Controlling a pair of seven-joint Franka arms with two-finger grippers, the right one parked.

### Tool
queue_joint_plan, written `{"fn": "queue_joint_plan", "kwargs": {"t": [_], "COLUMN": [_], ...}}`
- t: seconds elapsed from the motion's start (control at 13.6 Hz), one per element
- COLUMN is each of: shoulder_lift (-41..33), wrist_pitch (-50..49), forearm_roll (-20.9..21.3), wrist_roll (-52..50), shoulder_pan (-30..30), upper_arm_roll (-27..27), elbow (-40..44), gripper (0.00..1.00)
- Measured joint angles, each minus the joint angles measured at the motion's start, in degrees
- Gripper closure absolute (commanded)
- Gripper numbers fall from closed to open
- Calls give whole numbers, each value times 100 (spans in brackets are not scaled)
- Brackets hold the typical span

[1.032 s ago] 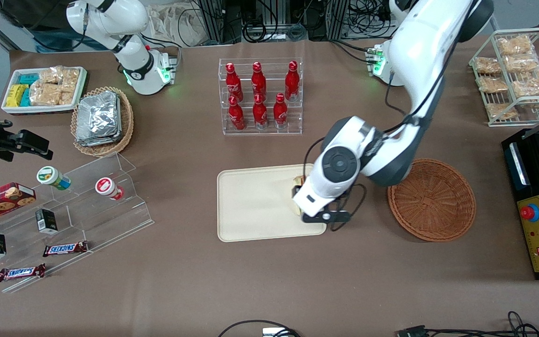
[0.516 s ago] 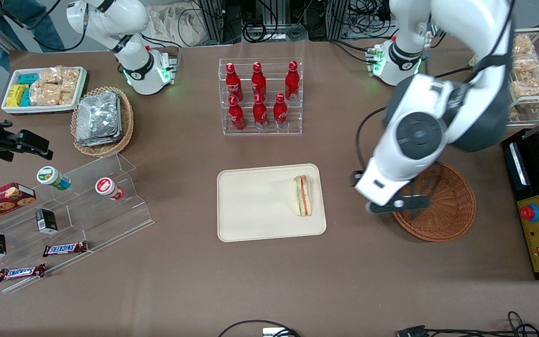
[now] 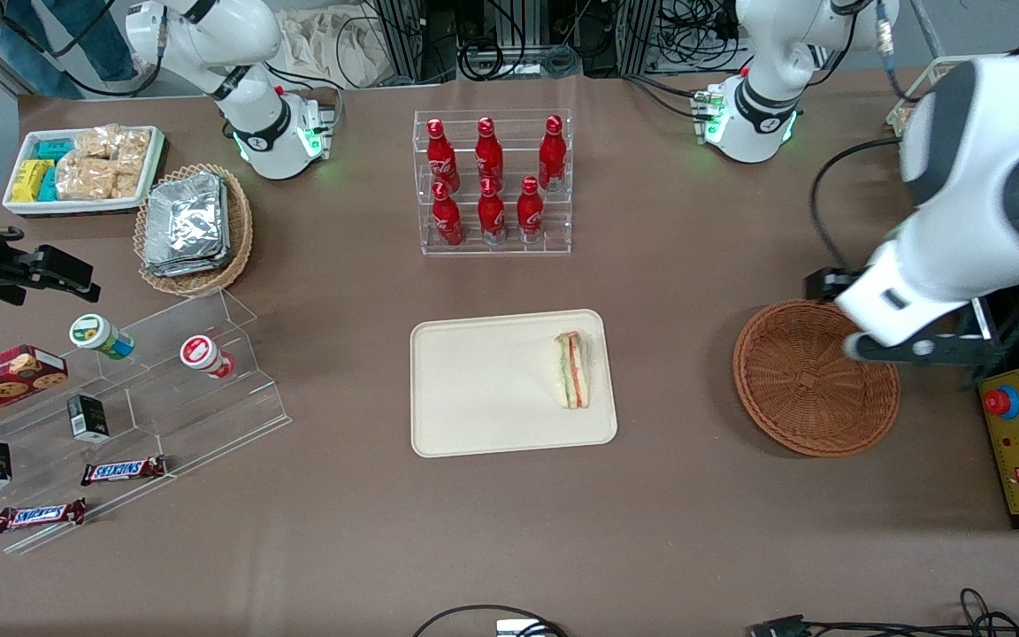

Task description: Place sandwich from basket to tray

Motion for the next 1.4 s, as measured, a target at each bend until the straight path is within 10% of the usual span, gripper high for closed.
{"fn": "queue_joint_plan", "kwargs": {"t": [0.44, 1.4], "shoulder_lift": [-180, -234], "wrist_pitch": [-22, -23], "forearm_roll": [-567, -608], "wrist_roll": [644, 756], "shoulder_pan": [3, -23], "upper_arm_roll": [950, 985], "elbow": [-107, -327], "gripper": [0, 0]}}
